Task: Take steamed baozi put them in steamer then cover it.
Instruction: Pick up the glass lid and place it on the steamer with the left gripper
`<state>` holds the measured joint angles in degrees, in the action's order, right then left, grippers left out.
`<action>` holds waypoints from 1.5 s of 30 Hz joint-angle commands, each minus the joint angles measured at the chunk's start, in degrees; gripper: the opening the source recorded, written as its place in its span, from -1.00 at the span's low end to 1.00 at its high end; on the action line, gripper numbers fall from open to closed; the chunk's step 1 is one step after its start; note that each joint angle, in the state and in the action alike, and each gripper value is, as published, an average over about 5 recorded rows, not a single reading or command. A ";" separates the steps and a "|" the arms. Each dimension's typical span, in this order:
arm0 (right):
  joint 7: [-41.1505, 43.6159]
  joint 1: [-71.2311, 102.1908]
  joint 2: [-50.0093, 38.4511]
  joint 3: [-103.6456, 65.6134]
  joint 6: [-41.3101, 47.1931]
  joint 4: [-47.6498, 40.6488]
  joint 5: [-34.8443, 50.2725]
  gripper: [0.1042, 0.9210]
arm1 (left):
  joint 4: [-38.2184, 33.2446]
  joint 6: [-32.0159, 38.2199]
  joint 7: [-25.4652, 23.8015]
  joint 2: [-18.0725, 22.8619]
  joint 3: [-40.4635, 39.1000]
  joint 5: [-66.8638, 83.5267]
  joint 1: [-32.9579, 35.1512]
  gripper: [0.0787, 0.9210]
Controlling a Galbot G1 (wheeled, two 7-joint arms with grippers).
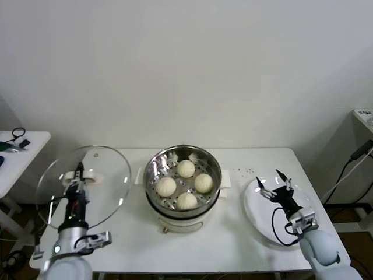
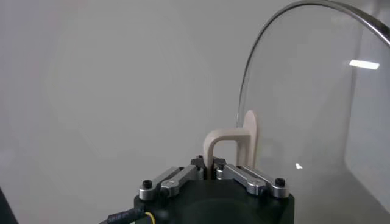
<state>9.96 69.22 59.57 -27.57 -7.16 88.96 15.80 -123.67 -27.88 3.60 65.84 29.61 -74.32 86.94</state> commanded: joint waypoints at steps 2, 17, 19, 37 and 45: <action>0.07 -1.66 1.14 0.48 -0.40 -2.03 -0.81 0.76 | -2.51 -13.22 -13.99 -1.49 -25.33 -5.70 -16.61 -0.83; -0.03 -3.13 1.99 0.66 -0.54 -3.92 -2.33 0.76 | 4.25 -16.66 -24.51 10.77 -37.93 -16.20 -27.77 -0.83; -0.04 -3.01 2.09 0.55 -0.56 -3.91 -2.49 0.76 | 5.64 -16.82 -24.46 12.46 -38.54 -17.03 -27.82 -0.83; -0.19 -1.55 3.44 -1.59 -0.95 -3.96 -4.38 0.76 | 19.43 -17.12 -21.36 20.98 -39.60 -20.28 -31.34 -0.83; -0.08 -1.17 3.54 -2.34 -1.14 -4.01 -4.55 0.76 | 21.67 -17.12 -23.46 20.68 -38.98 -21.76 -31.82 -0.83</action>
<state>9.83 67.91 62.94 -29.31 -8.24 85.02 11.48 -106.97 -42.20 -18.62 84.44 -8.50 -94.23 56.48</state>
